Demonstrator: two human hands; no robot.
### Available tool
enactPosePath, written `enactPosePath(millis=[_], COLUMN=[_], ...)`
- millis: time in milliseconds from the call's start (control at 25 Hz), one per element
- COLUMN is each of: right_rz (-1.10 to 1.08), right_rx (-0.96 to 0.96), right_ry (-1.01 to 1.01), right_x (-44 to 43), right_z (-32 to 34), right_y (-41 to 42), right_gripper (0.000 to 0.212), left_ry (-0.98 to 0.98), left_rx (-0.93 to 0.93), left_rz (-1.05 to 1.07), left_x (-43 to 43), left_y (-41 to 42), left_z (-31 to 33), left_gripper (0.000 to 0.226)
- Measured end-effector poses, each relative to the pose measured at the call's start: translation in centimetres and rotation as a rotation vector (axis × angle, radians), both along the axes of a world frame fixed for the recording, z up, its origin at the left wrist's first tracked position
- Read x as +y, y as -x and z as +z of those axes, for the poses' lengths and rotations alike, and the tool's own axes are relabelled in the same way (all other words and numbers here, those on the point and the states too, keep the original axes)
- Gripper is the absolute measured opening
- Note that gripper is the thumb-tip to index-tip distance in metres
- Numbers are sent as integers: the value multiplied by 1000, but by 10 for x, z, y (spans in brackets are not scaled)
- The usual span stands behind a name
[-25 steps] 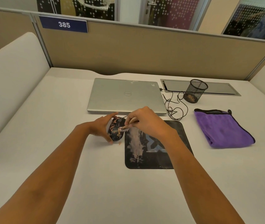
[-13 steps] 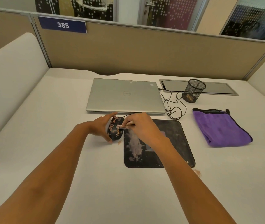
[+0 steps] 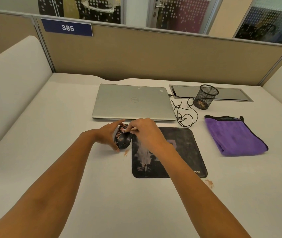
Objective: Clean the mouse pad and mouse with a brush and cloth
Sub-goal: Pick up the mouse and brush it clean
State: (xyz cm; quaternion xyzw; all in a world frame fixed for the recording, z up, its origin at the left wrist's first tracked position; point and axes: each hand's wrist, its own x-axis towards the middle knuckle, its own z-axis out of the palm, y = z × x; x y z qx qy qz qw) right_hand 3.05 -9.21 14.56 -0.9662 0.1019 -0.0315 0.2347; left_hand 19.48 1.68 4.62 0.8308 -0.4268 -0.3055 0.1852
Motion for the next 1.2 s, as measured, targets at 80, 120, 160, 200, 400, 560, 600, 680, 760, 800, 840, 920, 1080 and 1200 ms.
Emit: enactPosePath(millis=[80,120,160,200,400,560,600,680,760,800,840,920,1080,1200], right_rz=[33,53,80,111,-6,-28,-16,3,37,32,38,11,0,-53], right_rx=[14,29,69,113,3,-64,-33,-89,-130,-178,-171,-132,-101,-62], right_ry=[57,88,105,115,22,6,15,76,53,92,81,42,7,-81], right_x=[5,7,8,9,10,19,25,34,40,39,38,34,29,26], right_z=[-2,-4,-4,-3,-5,-24,-25,-28,-23,-25,-24,-23,-37,-29], right_y=[5,9,13,17,28,29,31,35,45,48,51,50,45,45], right_gripper=[22,23,24,26,27,30,31,29,38,38,30,24,29,26], left_ry=[3,4,4,7,3,-1,3,8,9,10,11,14,18,22], left_rx=[-7,-10,-13,-13,-13,-9,-7,-3,-5,-7,-6,2,2,10], left_rz=[2,0,-1,-4,-5,1,4,9,5,4,7,11,5,3], left_x=[0,0,-1,-1,-1,-1,0,1,2,2,2,2,0,0], left_y=[0,0,0,0,-1,1,1,0,0,0,0,0,2,2], left_z=[0,0,-1,-1,-1,0,1,1,1,1,0,1,2,2], left_gripper=[130,129,129,129,128,129,129,129,130,131,131,130,126,127])
